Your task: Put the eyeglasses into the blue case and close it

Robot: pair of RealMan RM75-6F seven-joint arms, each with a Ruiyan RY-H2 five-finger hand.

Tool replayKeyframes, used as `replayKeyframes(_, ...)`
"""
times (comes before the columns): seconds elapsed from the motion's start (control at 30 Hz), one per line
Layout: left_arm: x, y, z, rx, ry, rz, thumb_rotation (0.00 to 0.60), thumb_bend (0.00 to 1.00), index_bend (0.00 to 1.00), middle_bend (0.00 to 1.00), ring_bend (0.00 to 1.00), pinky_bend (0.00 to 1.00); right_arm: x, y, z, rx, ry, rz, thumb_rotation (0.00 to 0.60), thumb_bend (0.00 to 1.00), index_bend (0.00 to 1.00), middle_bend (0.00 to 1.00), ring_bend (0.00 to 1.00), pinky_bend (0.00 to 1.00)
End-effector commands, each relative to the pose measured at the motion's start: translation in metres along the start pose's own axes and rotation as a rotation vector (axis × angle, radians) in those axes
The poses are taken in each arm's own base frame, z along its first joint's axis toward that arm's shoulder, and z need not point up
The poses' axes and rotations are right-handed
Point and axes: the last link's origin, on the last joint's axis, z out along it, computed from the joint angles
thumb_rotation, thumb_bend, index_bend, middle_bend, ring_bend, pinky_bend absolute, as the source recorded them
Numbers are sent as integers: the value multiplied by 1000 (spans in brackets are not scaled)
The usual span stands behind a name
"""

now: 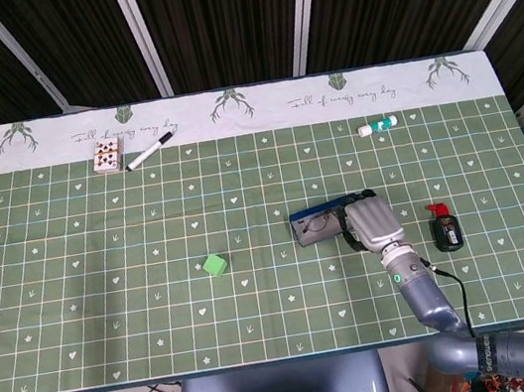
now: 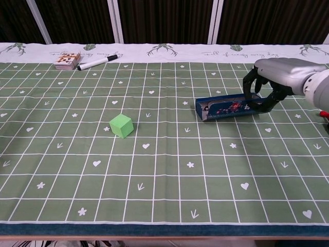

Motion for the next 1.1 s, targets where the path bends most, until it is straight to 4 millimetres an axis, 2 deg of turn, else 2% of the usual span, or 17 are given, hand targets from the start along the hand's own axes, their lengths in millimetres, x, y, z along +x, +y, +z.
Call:
replayKeyframes(0.03,0,0,0,0,-1,0,600,321,217,0,0,0,1,2,2,-10,-8,-11,600,568,687,359,355,235)
replayKeyframes(0.4,1,0,0,-1,2,0,600,320,217,0,0,0,6,4,25,-48,-48,22,600,567,698,357,355,235)
replayKeyframes(1.1,0,0,0,0,0,1,600,321,218,0,0,0,11,5,54,-103,-59,38,600,567,704,357,355,235)
